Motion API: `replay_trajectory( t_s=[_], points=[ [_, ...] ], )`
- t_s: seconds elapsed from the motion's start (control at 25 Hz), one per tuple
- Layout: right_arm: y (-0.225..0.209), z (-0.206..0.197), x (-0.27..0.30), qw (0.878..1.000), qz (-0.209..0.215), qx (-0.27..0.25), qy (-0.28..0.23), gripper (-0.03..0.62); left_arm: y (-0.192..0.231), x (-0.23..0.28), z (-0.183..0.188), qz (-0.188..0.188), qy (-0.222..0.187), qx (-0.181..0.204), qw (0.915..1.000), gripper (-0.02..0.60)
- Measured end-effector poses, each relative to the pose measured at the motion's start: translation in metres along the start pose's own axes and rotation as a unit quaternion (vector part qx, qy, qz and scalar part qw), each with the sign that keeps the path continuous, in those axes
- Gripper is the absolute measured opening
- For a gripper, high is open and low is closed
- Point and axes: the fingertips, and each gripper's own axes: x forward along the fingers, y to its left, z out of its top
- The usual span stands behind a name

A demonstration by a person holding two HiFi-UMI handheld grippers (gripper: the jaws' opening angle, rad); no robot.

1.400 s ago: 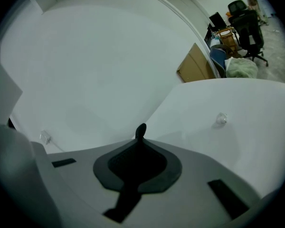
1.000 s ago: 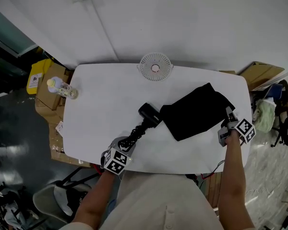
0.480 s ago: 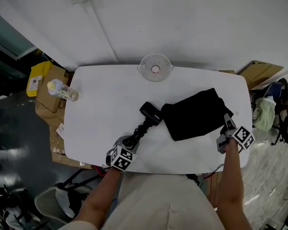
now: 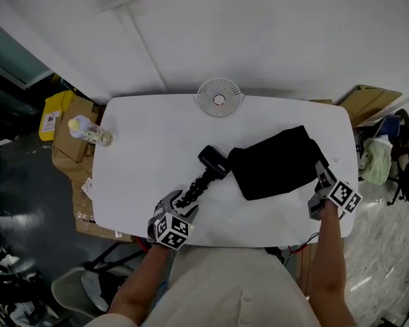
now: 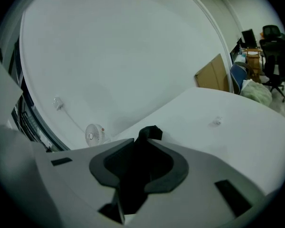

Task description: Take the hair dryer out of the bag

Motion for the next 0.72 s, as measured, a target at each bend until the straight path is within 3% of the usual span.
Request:
replay_trajectory(
  t_s=[0.2, 0.36, 0.52, 0.72],
  points=[
    [0.008, 0.007, -0.014, 0.999, -0.004, -0.035, -0.005, 0.144, 0.002, -0.027, 0.027, 0.011, -0.041, -0.002, 0.9991, 0.285],
    [0.032, 0.011, -0.029, 0.996, 0.004, -0.088, -0.012, 0.15, 0.003, -0.045, 0.058, 0.006, -0.097, -0.017, 0.9952, 0.285],
    [0.079, 0.003, -0.04, 0.988, 0.042, -0.149, -0.021, 0.148, 0.0, -0.062, 0.1, -0.017, -0.168, -0.045, 0.9846, 0.284],
    [0.141, -0.035, -0.041, 0.97, 0.096, -0.222, 0.001, 0.133, -0.012, -0.075, 0.141, -0.046, -0.222, -0.044, 0.973, 0.284]
  ],
)
